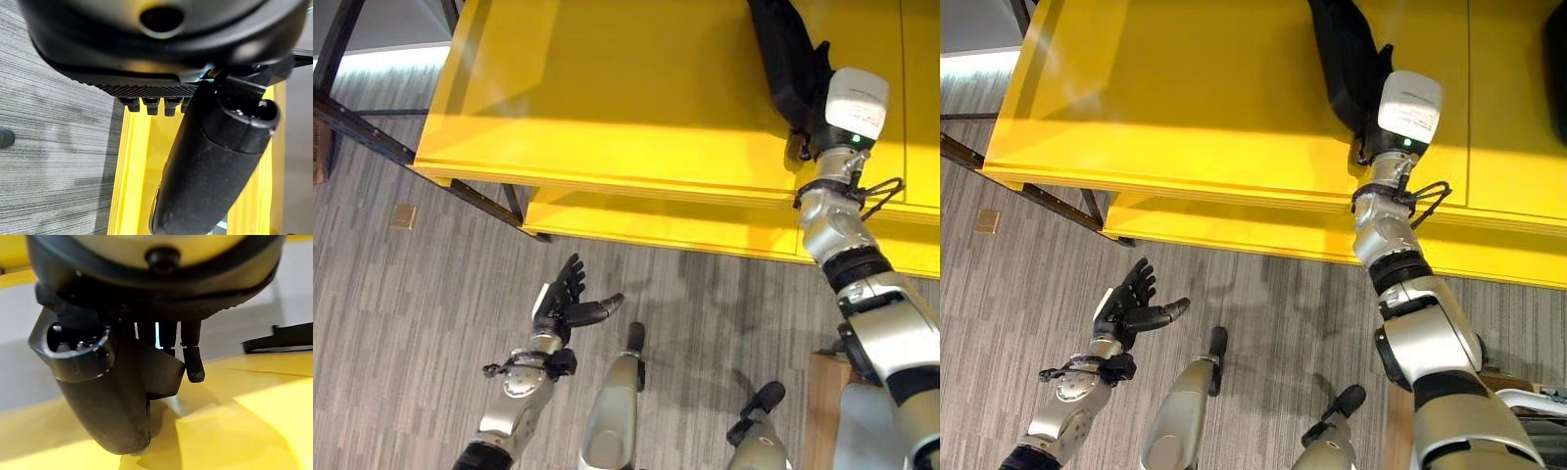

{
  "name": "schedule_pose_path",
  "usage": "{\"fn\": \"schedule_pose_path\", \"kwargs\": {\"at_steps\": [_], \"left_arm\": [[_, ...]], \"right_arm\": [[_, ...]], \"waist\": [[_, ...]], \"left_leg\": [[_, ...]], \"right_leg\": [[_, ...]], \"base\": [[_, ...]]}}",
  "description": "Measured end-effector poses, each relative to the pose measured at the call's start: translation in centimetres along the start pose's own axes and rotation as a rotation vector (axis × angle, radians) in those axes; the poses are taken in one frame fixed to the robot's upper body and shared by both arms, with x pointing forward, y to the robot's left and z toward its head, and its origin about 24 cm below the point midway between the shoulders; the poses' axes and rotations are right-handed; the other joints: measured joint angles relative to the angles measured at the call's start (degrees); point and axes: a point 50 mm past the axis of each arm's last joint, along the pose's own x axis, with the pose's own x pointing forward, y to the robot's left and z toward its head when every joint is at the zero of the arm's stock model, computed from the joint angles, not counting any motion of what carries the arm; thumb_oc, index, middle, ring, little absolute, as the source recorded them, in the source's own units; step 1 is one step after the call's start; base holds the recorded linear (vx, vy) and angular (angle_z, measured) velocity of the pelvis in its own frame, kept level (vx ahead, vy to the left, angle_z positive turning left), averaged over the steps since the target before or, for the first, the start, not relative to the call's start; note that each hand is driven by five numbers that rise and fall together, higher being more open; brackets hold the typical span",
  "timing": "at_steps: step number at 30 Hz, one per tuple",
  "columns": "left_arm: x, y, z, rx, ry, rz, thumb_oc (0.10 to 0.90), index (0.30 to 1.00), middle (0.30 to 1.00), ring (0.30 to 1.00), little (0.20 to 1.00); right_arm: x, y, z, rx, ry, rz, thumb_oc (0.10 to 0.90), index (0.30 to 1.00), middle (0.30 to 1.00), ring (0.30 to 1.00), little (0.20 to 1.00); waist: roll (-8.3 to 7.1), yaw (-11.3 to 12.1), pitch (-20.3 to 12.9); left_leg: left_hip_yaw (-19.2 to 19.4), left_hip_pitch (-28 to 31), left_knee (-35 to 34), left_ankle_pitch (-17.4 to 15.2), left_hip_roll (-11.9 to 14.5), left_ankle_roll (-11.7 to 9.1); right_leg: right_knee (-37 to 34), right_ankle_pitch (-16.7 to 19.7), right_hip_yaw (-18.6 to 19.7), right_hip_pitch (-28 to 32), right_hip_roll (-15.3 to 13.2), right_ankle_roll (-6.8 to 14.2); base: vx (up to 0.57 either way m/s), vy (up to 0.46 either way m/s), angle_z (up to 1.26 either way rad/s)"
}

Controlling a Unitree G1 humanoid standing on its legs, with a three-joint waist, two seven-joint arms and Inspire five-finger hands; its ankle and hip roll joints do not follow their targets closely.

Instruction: Move parts from the plastic box to the shelf.

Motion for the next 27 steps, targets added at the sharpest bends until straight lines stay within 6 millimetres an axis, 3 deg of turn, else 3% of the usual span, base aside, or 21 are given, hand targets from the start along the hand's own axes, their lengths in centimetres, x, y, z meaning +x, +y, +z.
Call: {"fn": "schedule_pose_path", "kwargs": {"at_steps": [23,25,26,27], "left_arm": [[0.0,0.0,0.0,-0.001,-0.003,0.013,0.900,1.000,1.000,1.000,1.000],[0.0,0.0,0.0,0.000,-0.003,0.011,0.900,1.000,1.000,1.000,1.000],[0.0,-0.1,-0.1,0.000,-0.001,0.009,0.900,1.000,1.000,1.000,1.000],[0.0,-0.1,-0.1,0.000,-0.001,0.007,0.900,1.000,1.000,1.000,1.000]], "right_arm": [[0.0,-0.6,-2.4,-0.051,0.067,-0.058,0.400,0.300,0.300,0.300,0.300],[0.0,-0.6,-2.6,-0.065,0.064,-0.056,0.565,0.531,0.531,0.531,0.531],[0.1,-0.7,-2.7,-0.080,0.055,-0.056,0.900,1.000,1.000,1.000,1.000],[0.1,-0.8,-2.8,-0.100,0.038,-0.047,0.900,1.000,1.000,1.000,1.000]], "waist": [[-0.01,-1.3,0.1],[-0.03,-1.3,0.1],[-0.04,-1.3,0.1],[-0.08,-1.3,0.1]], "left_leg": [[0.1,-0.1,0.0,-0.1,0.0,0.2],[0.1,-0.1,0.0,-0.1,0.0,0.2],[0.1,-0.2,0.0,-0.1,0.0,0.2],[0.1,-0.1,0.0,-0.1,0.0,0.2]], "right_leg": [[0.0,0.0,0.1,-0.1,-0.1,0.0],[0.0,0.0,0.2,-0.1,-0.1,0.0],[0.0,0.0,0.2,-0.1,-0.1,0.0],[0.1,0.0,0.2,-0.2,-0.1,0.0]], "base": [[0.00,0.000,0.00],[0.00,0.000,0.00],[0.00,0.000,0.00],[0.00,0.000,0.00]]}}
